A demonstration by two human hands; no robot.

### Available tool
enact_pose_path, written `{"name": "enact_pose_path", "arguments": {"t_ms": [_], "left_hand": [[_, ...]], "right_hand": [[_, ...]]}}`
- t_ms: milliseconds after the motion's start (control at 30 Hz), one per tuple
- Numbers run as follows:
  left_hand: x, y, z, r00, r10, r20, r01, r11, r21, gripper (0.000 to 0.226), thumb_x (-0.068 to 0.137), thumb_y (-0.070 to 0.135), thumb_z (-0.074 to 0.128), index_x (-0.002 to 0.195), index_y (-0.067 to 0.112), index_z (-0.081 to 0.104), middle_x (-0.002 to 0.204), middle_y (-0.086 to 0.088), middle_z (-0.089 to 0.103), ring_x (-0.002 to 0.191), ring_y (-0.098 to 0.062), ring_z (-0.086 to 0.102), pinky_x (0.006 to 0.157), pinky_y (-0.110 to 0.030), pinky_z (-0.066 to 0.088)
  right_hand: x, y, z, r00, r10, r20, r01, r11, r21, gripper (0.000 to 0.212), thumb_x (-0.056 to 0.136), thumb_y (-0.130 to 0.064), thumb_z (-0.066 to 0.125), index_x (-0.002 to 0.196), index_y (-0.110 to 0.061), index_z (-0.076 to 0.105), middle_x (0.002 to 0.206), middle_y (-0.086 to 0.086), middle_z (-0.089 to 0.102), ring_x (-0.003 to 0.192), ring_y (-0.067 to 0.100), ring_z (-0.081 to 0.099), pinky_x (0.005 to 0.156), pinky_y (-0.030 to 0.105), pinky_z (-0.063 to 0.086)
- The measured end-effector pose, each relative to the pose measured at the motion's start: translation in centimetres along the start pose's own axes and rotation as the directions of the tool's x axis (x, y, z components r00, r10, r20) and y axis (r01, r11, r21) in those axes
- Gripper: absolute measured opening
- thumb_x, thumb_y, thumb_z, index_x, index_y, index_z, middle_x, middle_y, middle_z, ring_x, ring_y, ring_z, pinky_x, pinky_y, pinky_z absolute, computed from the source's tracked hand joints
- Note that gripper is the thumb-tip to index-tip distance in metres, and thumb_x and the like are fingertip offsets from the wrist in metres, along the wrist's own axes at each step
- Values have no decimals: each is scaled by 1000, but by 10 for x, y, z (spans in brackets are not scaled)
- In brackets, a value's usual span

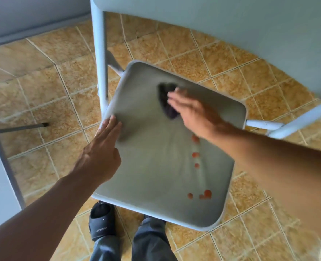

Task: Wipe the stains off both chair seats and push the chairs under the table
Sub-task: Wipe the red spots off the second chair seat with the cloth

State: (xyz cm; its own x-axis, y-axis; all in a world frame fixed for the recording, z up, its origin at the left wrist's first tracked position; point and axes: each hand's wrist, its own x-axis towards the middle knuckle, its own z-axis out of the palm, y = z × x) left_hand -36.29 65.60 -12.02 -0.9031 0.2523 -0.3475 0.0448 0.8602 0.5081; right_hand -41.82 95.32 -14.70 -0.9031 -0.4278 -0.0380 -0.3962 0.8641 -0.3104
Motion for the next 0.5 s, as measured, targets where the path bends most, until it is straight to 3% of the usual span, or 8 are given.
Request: {"name": "enact_pose_path", "arguments": {"t_ms": [133, 233, 333, 433, 500], "left_hand": [[1, 7, 0, 1000, -23, -10, 23, 1000, 7, 74, 81, -5, 42, 149, 20, 29, 159, 9, 10, 145, -3, 2, 116, -26, 11], [1, 10, -3, 999, -28, -23, 28, 1000, -7, 74, 80, -6, 43, 148, 19, 32, 158, 9, 13, 144, -3, 5, 114, -24, 10], [0, 10, -5, 999, -27, -32, 27, 999, -26, 73, 79, -7, 44, 147, 19, 35, 158, 8, 16, 144, -5, 9, 114, -26, 15], [1, 8, -6, 1000, 13, -28, -14, 999, -40, 73, 78, -10, 44, 146, 16, 38, 157, 5, 19, 144, -10, 14, 116, -36, 23], [2, 5, -6, 999, 41, -24, -41, 999, -30, 74, 76, -12, 45, 145, 15, 39, 157, 3, 21, 144, -14, 16, 114, -35, 25]], "right_hand": [[47, 21, -18, 928, 371, -18, -371, 928, 34, 52, 83, 11, 51, 133, -1, 58, 148, 16, 49, 136, 32, 47, 115, 36, 36], [27, -30, -3, 880, 469, -77, -455, 878, 151, 53, 82, 13, 52, 133, 1, 58, 148, 16, 49, 139, 32, 43, 119, 30, 25], [-43, -104, 23, 935, 351, -44, -329, 909, 256, 54, 83, 13, 54, 135, 0, 55, 151, 12, 45, 145, 28, 33, 122, 38, 21], [-120, -169, 38, 992, 94, 84, -111, 965, 236, 57, 85, 9, 50, 141, -3, 49, 157, 8, 37, 150, 27, 21, 122, 42, 19], [-160, -185, 41, 990, -69, 119, 40, 971, 235, 47, 95, 6, 40, 141, -2, 49, 157, 9, 36, 150, 28, 22, 121, 43, 24]]}}
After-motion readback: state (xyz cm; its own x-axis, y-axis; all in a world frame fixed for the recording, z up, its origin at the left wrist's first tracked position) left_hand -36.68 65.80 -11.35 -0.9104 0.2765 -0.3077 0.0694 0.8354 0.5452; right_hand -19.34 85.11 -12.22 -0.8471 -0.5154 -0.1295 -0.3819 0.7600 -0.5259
